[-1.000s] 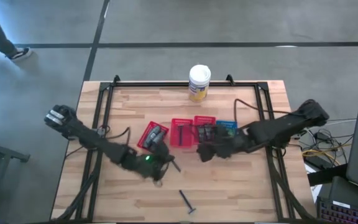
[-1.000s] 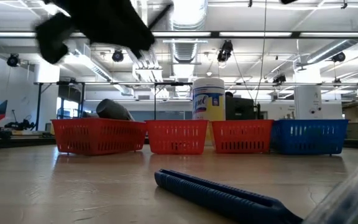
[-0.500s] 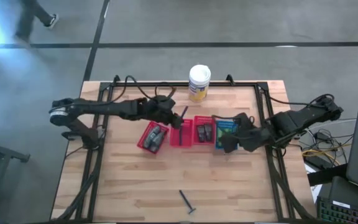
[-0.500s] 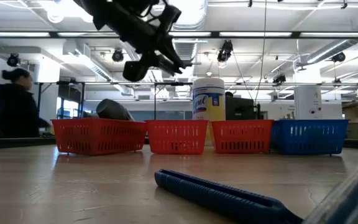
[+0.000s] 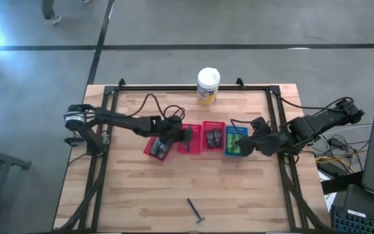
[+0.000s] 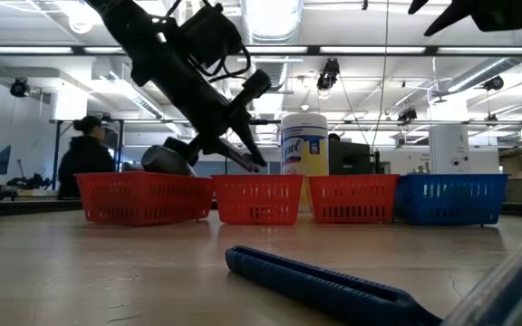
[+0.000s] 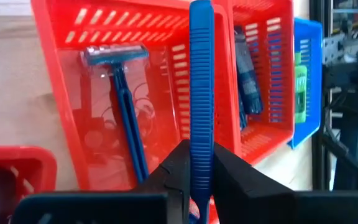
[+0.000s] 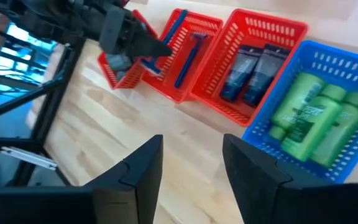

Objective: Pick & Place Travel size toiletries
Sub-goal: Put the blue razor into the middle red bin

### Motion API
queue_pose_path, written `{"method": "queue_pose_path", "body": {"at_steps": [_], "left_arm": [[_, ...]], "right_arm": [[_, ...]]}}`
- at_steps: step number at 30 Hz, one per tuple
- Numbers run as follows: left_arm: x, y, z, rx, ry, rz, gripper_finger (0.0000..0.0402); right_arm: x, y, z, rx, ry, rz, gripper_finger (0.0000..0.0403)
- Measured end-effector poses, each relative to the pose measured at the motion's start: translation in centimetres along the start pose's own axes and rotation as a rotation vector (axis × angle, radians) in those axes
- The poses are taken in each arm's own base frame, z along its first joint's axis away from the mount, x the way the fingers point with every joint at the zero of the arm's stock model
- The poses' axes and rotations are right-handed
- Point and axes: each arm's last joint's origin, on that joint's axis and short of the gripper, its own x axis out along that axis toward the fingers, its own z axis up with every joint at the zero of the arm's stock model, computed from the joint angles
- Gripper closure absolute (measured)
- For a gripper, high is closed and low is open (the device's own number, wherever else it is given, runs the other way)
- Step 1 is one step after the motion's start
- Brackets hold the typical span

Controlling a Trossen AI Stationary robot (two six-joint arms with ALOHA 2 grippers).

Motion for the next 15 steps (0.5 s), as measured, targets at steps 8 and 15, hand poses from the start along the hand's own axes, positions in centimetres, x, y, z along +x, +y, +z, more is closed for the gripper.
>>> {"method": "queue_pose_path", "body": {"at_steps": [8, 15], "left_arm": [[1.0, -0.6, 0.1, 0.019, -0.019, -0.001, 0.0350], [0.8, -0.7, -0.2, 0.036, -0.009, 0.003, 0.0337]], "right_arm": [[0.8, -1.4, -0.5, 0.069, -0.001, 0.082, 0.0250], [0.7, -1.8, -0.5, 0.087, -0.001, 0.089, 0.0252]]}}
